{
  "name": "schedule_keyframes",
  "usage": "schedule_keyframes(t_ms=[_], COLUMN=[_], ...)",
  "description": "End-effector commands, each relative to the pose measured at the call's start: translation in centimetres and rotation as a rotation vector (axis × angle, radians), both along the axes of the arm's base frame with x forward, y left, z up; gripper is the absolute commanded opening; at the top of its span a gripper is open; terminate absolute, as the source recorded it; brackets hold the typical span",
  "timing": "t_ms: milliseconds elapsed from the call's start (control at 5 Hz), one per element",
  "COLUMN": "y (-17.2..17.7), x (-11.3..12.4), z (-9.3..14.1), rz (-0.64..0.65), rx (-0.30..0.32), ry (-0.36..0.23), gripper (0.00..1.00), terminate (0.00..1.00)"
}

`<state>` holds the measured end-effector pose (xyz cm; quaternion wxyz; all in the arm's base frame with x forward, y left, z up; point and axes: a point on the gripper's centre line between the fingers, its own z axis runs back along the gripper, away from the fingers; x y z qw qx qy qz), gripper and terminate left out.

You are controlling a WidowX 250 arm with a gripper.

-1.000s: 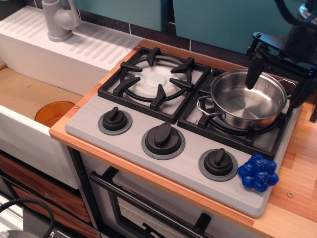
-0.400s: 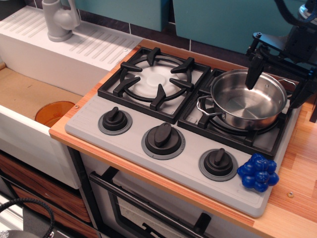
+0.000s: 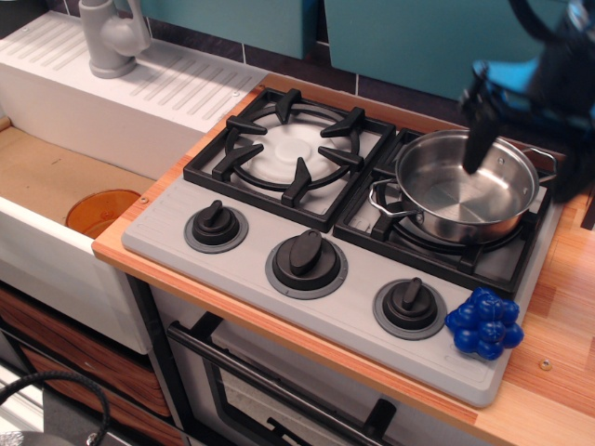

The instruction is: Put pot or pan on stove and put blueberry in pot or pan

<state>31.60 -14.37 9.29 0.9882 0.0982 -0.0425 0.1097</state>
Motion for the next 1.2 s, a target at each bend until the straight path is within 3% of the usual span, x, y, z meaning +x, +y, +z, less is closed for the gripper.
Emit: schedule_keyframes(t_ms=[0,400,1000], y=[-0.7,-1.2,-2.3], x=[-1.8,-4.0,-5.0], z=[0.2,-2.2,-5.3], rz=[0.022,0.020,0.022], rx=[-0.024,-0.020,-0.029], ry=[-0.139,-0.183,-0.234], gripper=[1.00,1.00,1.00], terminate=[0.00,0.00,0.00])
